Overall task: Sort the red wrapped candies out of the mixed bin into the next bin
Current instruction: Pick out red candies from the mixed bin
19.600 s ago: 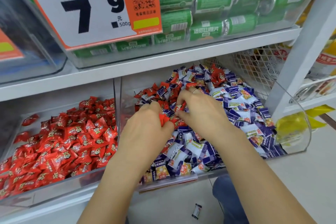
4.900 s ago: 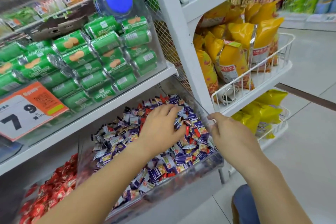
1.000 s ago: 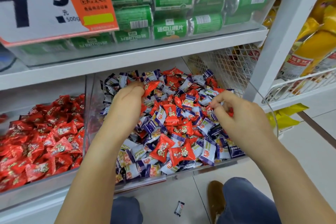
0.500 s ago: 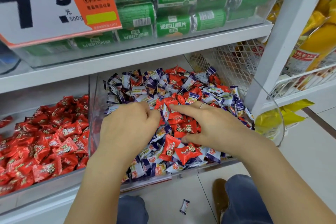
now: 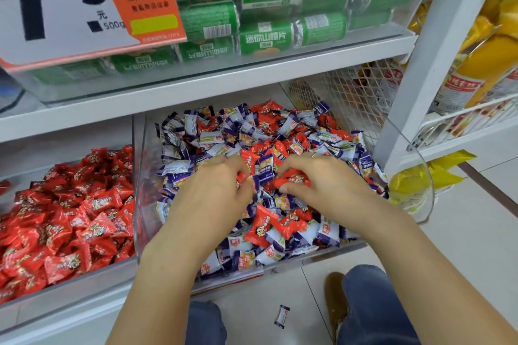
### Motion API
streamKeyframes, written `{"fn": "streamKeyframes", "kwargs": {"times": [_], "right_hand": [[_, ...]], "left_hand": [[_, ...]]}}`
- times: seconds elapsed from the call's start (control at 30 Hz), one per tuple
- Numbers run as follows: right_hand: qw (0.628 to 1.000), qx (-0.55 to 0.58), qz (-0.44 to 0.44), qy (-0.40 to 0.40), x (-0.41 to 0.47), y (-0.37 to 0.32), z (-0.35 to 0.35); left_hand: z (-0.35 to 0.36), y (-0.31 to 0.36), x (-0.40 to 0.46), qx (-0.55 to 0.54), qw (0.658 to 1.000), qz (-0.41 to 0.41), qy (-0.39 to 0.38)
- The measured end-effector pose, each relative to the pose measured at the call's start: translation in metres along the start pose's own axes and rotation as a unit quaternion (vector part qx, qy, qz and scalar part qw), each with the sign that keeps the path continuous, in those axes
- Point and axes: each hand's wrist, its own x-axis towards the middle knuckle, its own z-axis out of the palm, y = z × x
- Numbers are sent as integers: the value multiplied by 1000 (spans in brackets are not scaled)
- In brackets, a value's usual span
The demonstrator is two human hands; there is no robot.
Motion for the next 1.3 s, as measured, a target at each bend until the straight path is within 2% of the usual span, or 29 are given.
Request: {"fn": "streamKeyframes", "kwargs": {"times": [0.13,0.2,0.33,0.43,0.53,0.7,0.9,1.07,1.2,1.3], "right_hand": [[995,79,23,55,-8,9,-16],[987,140,42,66,-13,13,-24],[967,216,100,93,-21,21,-36],[959,218,141,117,-24,23,-39],[959,206,160,111,-25,22,-38],[968,181,158,69,-24,25,-39],[967,180,178,11,-27,29,-38],[977,100,190,9,-27,33,-35],[967,156,194,-53,-31,30,-39],[971,116,175,-114,-35,26,-38]], "left_hand": [[-6,-1,1,-42,997,15,68],[-10,0,2,-67,995,31,73],[-23,5,-6,-127,991,27,-19],[-28,10,-15,-33,996,-3,-87],[-17,27,-21,62,995,-3,-76],[7,46,-24,140,985,56,-81],[17,36,-12,62,989,94,-92],[23,39,-8,49,978,134,-150],[26,43,-7,75,982,127,-117],[23,37,-5,-7,992,105,-73]]}}
